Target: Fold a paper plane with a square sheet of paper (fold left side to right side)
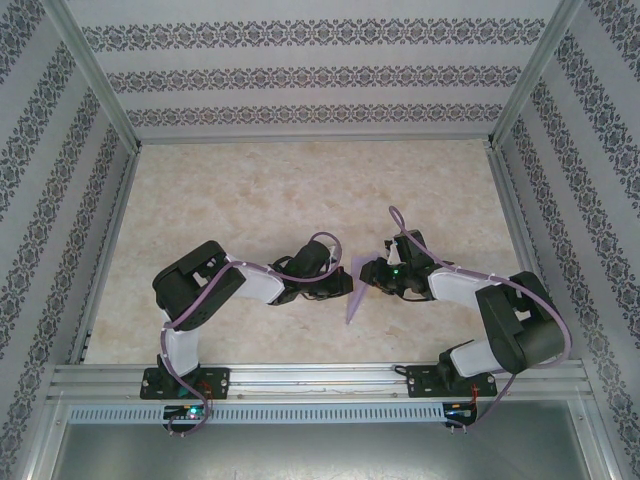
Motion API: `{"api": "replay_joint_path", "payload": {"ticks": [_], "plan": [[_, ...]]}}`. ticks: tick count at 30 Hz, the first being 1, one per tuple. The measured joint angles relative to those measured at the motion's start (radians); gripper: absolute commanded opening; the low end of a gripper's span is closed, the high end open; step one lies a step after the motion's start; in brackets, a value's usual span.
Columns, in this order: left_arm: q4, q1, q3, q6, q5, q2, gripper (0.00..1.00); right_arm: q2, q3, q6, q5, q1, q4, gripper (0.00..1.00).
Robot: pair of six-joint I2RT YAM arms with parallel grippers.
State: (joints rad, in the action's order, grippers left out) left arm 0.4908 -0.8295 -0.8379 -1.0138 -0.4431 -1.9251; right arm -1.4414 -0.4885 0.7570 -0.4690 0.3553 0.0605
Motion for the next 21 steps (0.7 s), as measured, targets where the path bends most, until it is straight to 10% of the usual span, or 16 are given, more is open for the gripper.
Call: {"api": "replay_joint_path", "payload": {"ticks": [21], "plan": [[-0.023,-0.007,-0.020,0.000,0.014,-0.008,0.08,-0.013,0.003,0.004,-0.048,-0.008,0.027,0.29]]}}
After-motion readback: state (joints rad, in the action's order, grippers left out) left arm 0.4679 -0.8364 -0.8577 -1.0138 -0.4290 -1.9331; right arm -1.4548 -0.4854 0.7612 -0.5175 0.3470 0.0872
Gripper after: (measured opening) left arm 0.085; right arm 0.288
